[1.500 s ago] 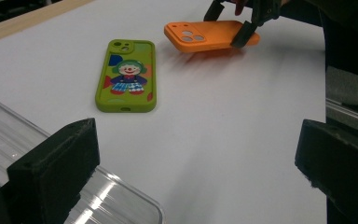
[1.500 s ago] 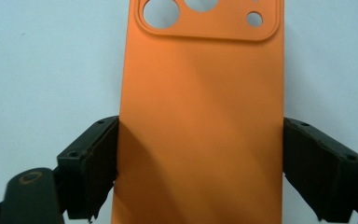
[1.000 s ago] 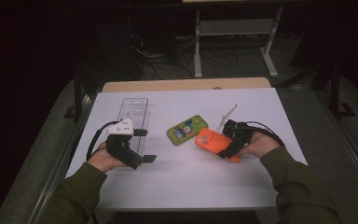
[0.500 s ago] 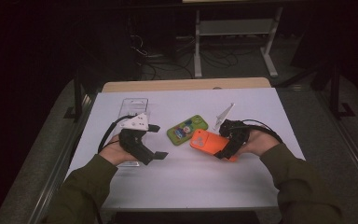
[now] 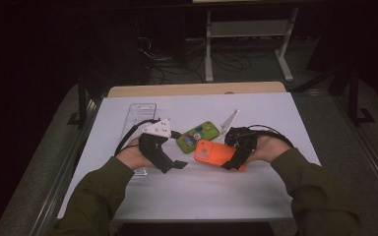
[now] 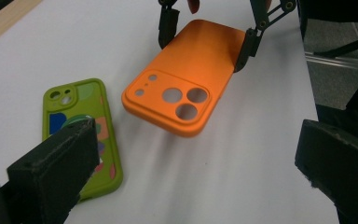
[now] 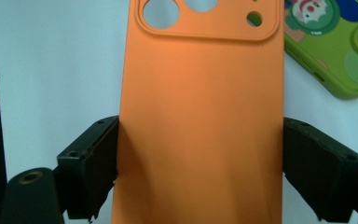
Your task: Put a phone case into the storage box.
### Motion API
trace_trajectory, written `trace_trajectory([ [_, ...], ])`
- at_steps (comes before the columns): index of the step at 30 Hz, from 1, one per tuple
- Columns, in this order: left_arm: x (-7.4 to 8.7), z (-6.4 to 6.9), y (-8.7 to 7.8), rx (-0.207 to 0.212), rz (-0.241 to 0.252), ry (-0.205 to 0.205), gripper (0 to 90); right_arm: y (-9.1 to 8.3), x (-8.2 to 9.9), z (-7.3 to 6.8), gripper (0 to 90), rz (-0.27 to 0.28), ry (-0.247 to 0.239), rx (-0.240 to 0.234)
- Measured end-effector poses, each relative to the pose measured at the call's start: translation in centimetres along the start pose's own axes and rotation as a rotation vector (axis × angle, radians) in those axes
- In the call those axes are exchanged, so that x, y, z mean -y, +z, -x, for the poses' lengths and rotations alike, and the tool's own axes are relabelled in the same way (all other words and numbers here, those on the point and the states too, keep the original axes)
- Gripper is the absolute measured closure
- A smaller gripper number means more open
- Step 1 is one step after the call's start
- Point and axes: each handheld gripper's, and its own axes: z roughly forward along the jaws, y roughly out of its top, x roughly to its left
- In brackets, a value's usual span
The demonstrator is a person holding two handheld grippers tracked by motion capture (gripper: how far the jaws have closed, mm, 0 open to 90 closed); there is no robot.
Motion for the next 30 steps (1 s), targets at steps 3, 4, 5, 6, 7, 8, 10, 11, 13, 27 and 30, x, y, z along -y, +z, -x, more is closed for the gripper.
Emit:
trace_trajectory([
  [3,-0.1,-0.2,0.4,0.014,-0.001,0.003,0.0,0.2,-0.3,-0.1,15.3,-0.003,-0.019,-0.005],
  [4,-0.2,-0.2,0.6,0.018,-0.003,0.005,0.0,0.3,-0.4,-0.2,15.3,-0.003,-0.027,-0.009],
  [5,-0.3,-0.3,0.8,0.021,-0.004,0.003,0.0,0.4,-0.5,-0.2,15.3,-0.003,-0.032,-0.015],
  [6,-0.4,-0.4,0.9,0.022,-0.018,0.015,0.0,0.7,-0.8,-0.3,15.3,-0.004,-0.044,-0.022],
  [7,-0.4,-0.4,1.1,0.028,-0.015,0.011,0.0,0.7,-0.8,-0.3,15.3,-0.004,-0.044,-0.022],
  [8,-0.5,-0.4,1.2,0.028,-0.026,0.023,0.0,0.8,-0.9,-0.4,15.3,-0.006,-0.051,-0.027],
  [10,-0.5,-0.3,1.5,0.046,-0.024,0.02,0.0,1.1,-1.1,-0.5,15.3,-0.007,-0.068,-0.027],
  [11,-0.5,-0.3,1.5,0.052,-0.03,0.027,0.0,1.2,-1.3,-0.6,15.3,-0.008,-0.074,-0.031],
  [13,-0.4,-0.3,1.8,0.06,-0.037,0.029,0.0,1.4,-1.5,-0.8,15.3,-0.007,-0.088,-0.03],
  [27,-0.1,0.2,3.6,0.094,-0.114,0.058,0.0,1.8,-3.6,-2.3,15.3,-0.002,-0.169,-0.059],
  [30,0.0,0.3,3.9,0.099,-0.127,0.061,0.0,1.8,-4.1,-2.5,15.2,0.004,-0.181,-0.063],
])
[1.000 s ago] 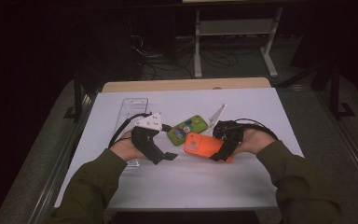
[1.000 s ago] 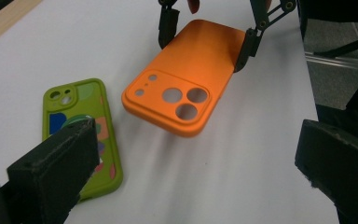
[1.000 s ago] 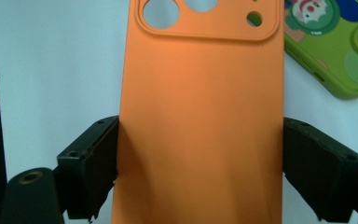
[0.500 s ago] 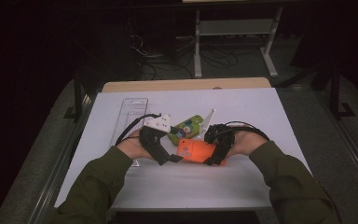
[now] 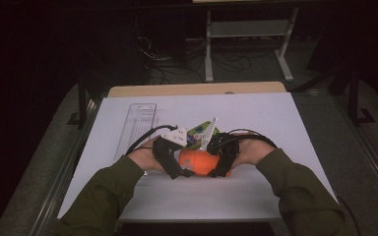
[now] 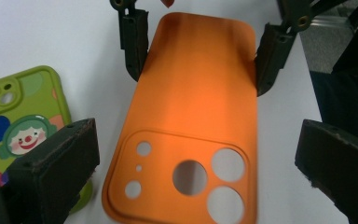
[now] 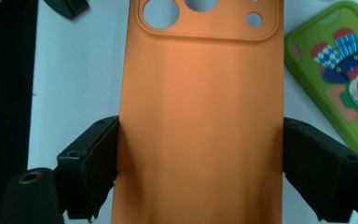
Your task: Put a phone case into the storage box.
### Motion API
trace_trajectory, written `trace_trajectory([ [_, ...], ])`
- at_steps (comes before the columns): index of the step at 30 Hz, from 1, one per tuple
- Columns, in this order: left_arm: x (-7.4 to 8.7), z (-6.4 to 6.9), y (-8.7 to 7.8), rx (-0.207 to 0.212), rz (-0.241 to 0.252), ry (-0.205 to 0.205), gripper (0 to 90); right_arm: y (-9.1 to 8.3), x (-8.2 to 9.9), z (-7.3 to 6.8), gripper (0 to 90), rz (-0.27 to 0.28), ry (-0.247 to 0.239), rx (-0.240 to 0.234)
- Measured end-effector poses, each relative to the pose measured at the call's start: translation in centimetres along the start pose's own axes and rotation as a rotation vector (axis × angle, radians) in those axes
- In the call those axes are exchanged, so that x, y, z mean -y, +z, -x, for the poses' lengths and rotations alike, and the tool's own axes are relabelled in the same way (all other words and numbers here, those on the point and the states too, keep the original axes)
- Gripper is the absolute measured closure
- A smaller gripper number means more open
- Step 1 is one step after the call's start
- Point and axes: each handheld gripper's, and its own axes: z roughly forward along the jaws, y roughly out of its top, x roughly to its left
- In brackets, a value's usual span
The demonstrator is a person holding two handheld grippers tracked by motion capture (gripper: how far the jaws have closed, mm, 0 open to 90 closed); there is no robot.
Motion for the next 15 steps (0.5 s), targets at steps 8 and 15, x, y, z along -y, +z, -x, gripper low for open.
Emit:
trace_trajectory([
  [8,0.4,-0.2,0.8,0.006,-0.039,0.013,0.0,0.0,-0.9,-0.1,15.2,0.014,-0.038,-0.005],
  [15,0.5,-0.1,1.1,0.028,-0.045,0.009,0.0,0.0,-1.0,-0.2,15.2,0.026,-0.045,-0.01],
])
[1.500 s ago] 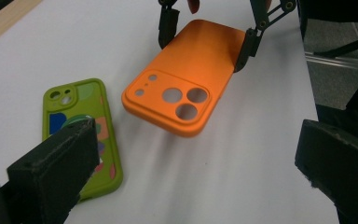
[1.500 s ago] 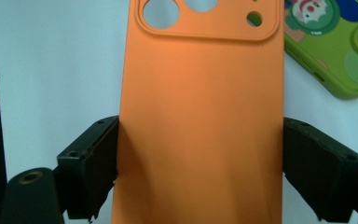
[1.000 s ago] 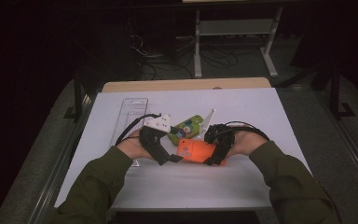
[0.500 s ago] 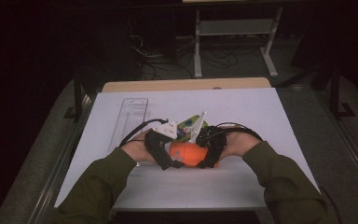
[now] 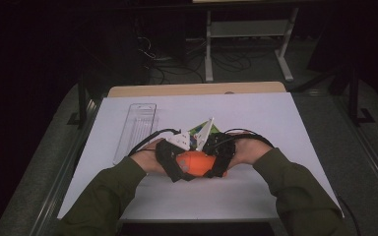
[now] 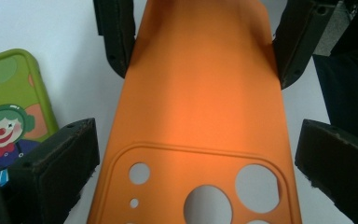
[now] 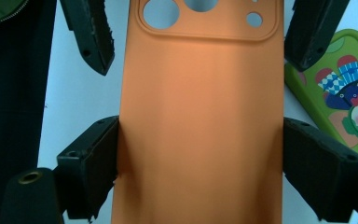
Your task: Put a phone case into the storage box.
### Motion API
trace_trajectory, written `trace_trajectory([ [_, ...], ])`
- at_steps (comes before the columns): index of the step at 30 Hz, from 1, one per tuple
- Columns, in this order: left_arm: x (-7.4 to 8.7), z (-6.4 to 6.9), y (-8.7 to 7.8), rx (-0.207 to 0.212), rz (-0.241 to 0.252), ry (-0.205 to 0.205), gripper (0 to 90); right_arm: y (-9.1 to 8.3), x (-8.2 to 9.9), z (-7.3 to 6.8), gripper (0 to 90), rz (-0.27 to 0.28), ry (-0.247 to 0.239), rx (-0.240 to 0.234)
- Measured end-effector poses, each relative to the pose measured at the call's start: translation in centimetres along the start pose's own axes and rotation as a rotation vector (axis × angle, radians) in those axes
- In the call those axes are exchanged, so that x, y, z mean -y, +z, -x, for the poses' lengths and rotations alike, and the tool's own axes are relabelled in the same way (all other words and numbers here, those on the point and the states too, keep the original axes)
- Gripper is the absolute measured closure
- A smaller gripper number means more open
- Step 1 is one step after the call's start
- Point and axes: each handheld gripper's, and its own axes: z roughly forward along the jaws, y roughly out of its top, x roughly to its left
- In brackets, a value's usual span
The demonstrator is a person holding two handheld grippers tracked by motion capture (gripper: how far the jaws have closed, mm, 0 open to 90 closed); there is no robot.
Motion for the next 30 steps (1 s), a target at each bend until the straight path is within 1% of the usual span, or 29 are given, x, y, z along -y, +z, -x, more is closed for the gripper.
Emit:
trace_trajectory([
  [4,0.02,-0.04,0.08,-0.003,-0.011,0.001,0.0,-0.11,-0.03,-0.03,15.2,0.005,0.002,-0.001],
  [8,0.02,-0.03,0.14,0.0,-0.024,0.004,0.0,-0.08,-0.06,0.0,15.2,0.008,-0.006,-0.003],
  [10,0.02,-0.01,0.1,0.003,-0.015,0.013,5.8,-0.08,-0.1,-0.04,15.2,0.009,-0.003,-0.003],
  [13,0.03,-0.01,0.06,0.008,-0.007,0.009,7.5,-0.06,-0.13,-0.01,15.2,0.012,-0.008,-0.005],
  [16,0.04,-0.02,-0.04,0.006,-0.002,0.009,12.2,-0.05,-0.16,-0.03,15.2,0.013,-0.008,-0.009],
  [22,0.08,-0.12,-0.08,0.013,0.0,0.007,13.4,-0.07,-0.12,0.03,15.2,0.017,-0.01,-0.011],
  [27,0.14,-0.2,0.02,0.035,0.003,-0.002,14.4,-0.03,-0.11,0.01,15.2,0.015,-0.003,-0.022],
  [30,0.1,-0.17,-0.05,0.032,0.005,0.0,14.8,-0.04,-0.06,0.02,15.1,0.017,-0.006,-0.022],
])
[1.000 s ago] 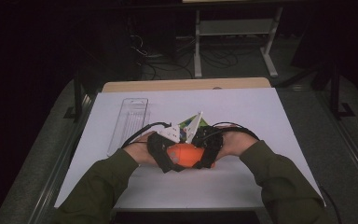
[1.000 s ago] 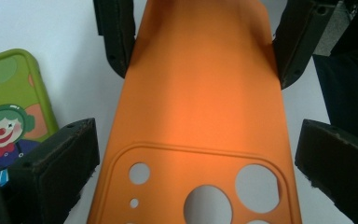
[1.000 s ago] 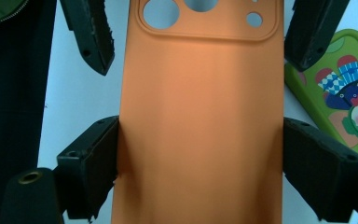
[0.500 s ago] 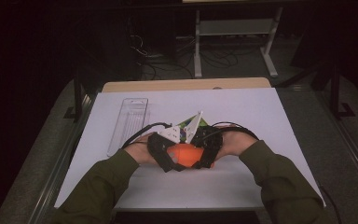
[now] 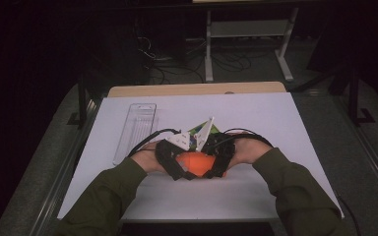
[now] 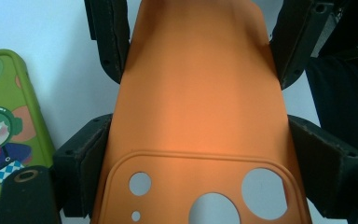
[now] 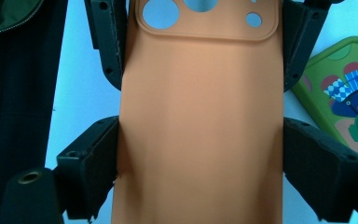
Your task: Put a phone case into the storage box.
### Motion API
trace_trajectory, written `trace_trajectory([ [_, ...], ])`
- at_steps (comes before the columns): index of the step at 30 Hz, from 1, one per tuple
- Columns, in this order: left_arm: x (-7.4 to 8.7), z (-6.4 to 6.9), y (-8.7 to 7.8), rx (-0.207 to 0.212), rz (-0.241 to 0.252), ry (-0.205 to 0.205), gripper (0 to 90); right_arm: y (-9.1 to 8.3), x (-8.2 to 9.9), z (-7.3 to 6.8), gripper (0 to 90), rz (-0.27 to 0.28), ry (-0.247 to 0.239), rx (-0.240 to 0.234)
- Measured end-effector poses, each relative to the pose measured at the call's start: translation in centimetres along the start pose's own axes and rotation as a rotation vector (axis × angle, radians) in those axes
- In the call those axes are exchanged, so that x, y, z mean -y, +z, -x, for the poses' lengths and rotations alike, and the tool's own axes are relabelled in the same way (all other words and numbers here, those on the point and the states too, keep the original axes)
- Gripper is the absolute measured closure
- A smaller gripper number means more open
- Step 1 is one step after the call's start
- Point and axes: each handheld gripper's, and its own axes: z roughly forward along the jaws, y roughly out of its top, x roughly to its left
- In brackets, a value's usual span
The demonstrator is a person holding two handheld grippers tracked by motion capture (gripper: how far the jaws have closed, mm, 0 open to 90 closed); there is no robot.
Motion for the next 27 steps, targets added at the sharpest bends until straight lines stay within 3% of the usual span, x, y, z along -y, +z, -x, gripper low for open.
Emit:
trace_trajectory([
  [4,-0.1,0.1,-0.1,0.002,0.01,-0.005,15.2,-0.1,0.1,0.0,15.0,0.016,0.006,-0.01],
  [5,-0.1,0.2,-0.1,0.006,0.023,-0.026,15.2,-0.2,0.2,0.0,14.8,0.019,0.008,-0.005],
  [11,-0.1,0.2,-0.2,0.0,0.017,-0.032,15.3,-0.6,1.1,0.1,6.8,0.055,0.052,0.024],
  [19,-0.1,0.2,-0.1,-0.034,0.014,-0.058,15.2,-1.5,2.7,0.1,2.3,0.092,0.106,0.061],
  [26,0.0,0.2,-0.2,-0.075,0.02,-0.117,15.3,-2.4,4.1,0.1,1.3,0.121,0.199,0.091],
  [27,0.0,0.1,-0.2,-0.084,0.02,-0.117,15.2,-2.5,4.4,0.3,0.6,0.143,0.186,0.102],
])
